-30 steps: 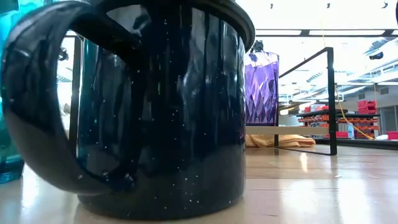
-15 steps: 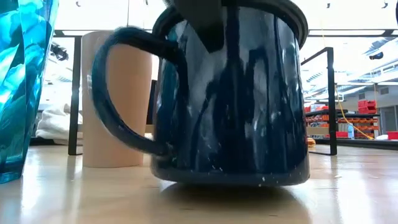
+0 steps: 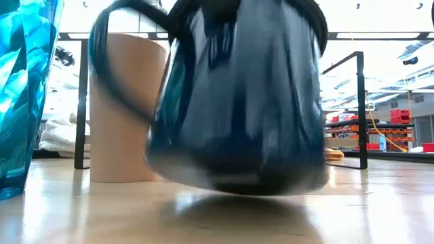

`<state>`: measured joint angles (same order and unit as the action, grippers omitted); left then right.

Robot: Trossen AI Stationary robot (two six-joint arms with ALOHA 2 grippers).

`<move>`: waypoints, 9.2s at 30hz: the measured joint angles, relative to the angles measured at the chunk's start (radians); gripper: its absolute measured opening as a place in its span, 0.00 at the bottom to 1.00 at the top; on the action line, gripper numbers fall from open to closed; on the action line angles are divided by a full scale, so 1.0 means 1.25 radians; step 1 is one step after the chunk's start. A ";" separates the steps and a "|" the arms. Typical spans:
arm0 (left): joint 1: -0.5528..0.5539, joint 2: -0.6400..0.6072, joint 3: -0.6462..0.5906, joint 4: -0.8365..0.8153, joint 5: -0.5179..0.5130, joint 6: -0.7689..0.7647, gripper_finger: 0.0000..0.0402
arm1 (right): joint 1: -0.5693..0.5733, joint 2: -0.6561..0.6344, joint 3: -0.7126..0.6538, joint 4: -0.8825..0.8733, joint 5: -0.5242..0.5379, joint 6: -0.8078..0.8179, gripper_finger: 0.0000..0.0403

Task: Stack small to large cups/mugs on shelf
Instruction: Put the dark blue mug on the shelf aligned with the other dark blue mug

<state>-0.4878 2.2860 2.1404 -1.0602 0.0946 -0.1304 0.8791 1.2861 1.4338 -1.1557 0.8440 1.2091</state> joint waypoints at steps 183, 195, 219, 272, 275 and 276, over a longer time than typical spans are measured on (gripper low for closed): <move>0.135 -0.523 -0.398 -0.147 -0.212 0.284 0.07 | -0.064 0.000 0.000 0.009 0.048 0.050 0.25; 0.147 -0.501 -0.398 -0.104 -0.215 0.309 0.07 | -0.064 0.000 0.000 0.019 0.051 0.050 0.25; 0.184 -0.455 -0.399 -0.054 -0.197 0.281 0.07 | -0.064 0.000 0.000 0.025 0.051 0.035 0.25; 0.238 -0.459 -0.540 0.034 -0.155 0.194 0.07 | -0.064 0.000 0.000 0.029 0.048 0.035 0.25; 0.241 -0.458 -0.540 0.035 -0.156 0.170 0.07 | -0.064 0.000 0.000 0.029 0.049 0.035 0.25; 0.242 -0.458 -0.540 0.035 -0.155 0.161 0.07 | -0.064 0.000 0.000 0.029 0.049 0.035 0.25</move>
<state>-0.1855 1.7138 1.4654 -1.0168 -0.0995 0.0705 0.7986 1.2861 1.4338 -1.1198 0.9047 1.2530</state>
